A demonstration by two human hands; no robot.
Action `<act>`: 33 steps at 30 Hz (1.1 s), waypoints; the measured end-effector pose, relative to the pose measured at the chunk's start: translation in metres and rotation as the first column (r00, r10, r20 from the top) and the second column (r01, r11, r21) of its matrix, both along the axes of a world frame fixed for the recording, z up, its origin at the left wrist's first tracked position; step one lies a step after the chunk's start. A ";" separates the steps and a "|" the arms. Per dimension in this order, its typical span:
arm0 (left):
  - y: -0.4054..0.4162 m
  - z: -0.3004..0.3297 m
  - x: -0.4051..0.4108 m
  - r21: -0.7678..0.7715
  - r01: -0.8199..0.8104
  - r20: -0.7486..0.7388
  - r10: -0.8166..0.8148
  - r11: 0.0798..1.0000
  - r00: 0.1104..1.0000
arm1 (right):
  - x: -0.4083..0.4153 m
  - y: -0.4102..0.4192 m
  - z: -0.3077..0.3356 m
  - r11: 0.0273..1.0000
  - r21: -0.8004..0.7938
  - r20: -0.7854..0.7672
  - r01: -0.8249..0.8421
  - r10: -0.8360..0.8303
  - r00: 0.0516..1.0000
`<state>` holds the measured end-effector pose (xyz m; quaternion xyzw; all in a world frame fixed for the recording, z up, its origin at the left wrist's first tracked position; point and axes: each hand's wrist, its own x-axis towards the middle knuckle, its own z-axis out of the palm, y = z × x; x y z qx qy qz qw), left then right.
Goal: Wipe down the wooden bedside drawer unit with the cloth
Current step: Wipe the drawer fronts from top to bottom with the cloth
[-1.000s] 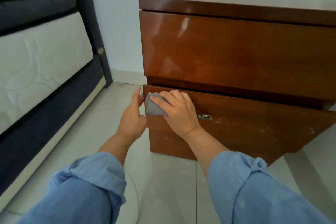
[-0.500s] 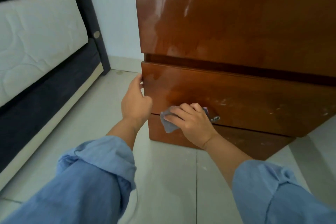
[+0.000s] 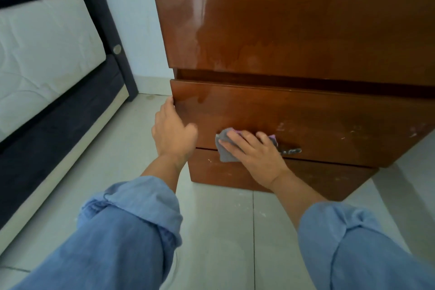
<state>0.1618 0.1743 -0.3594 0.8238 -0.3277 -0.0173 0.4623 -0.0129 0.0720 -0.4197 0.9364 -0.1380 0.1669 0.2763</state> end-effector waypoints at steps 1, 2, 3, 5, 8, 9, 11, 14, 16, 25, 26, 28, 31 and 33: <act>0.000 0.000 0.000 -0.005 0.003 0.005 -0.003 1.000 1.000 | -0.005 0.002 -0.009 0.999 0.047 -0.046 -0.008 0.010 0.999; 0.001 -0.001 -0.002 -0.017 0.010 0.013 -0.010 1.000 1.000 | -0.009 0.003 -0.015 0.996 0.083 -0.066 -0.017 0.023 0.998; 0.002 -0.002 -0.004 -0.028 0.019 0.022 -0.019 0.999 1.000 | -0.014 0.005 -0.018 0.993 0.109 -0.048 -0.034 0.040 0.998; 0.007 -0.005 -0.014 -0.023 0.023 0.044 -0.022 0.999 0.999 | -0.024 0.008 -0.015 0.988 0.131 0.074 -0.077 0.068 0.995; 0.011 -0.007 -0.039 0.028 -0.032 0.121 0.029 0.999 0.992 | -0.034 0.009 0.014 0.993 0.078 0.296 -0.086 0.059 0.953; 0.010 -0.006 -0.047 0.028 -0.044 0.187 0.037 0.999 0.982 | -0.035 0.006 0.026 0.996 0.047 0.362 -0.077 0.055 0.930; 0.004 0.001 -0.060 0.016 -0.011 0.377 0.004 1.000 0.926 | -0.036 -0.005 0.051 0.999 -0.022 0.454 -0.042 0.048 0.890; -0.013 0.014 -0.072 0.097 0.140 0.621 -0.170 0.985 0.765 | -0.038 -0.025 0.074 0.995 -0.095 0.461 0.028 0.019 0.887; -0.024 0.016 -0.080 0.167 0.208 0.699 -0.264 0.964 0.664 | -0.040 -0.033 0.070 0.989 -0.138 0.407 0.054 0.007 0.913; -0.045 0.014 -0.092 0.191 0.140 0.706 -0.235 0.971 0.668 | -0.072 -0.041 -0.016 0.996 -0.008 0.120 0.083 -0.082 0.989; -0.045 0.013 -0.095 0.196 0.131 0.700 -0.232 0.972 0.676 | -0.078 -0.037 -0.023 0.995 0.045 0.121 0.090 -0.095 0.988; -0.044 0.011 -0.100 0.205 0.108 0.689 -0.222 0.973 0.690 | -0.085 -0.022 -0.030 0.986 0.142 0.231 0.091 -0.123 0.965; -0.044 0.008 -0.100 0.219 0.093 0.685 -0.221 0.971 0.694 | -0.077 -0.008 -0.013 0.983 0.175 0.475 0.058 -0.136 0.869; -0.044 0.008 -0.097 0.214 0.097 0.692 -0.220 0.972 0.687 | -0.067 -0.015 0.015 0.994 0.108 0.573 0.036 -0.091 0.815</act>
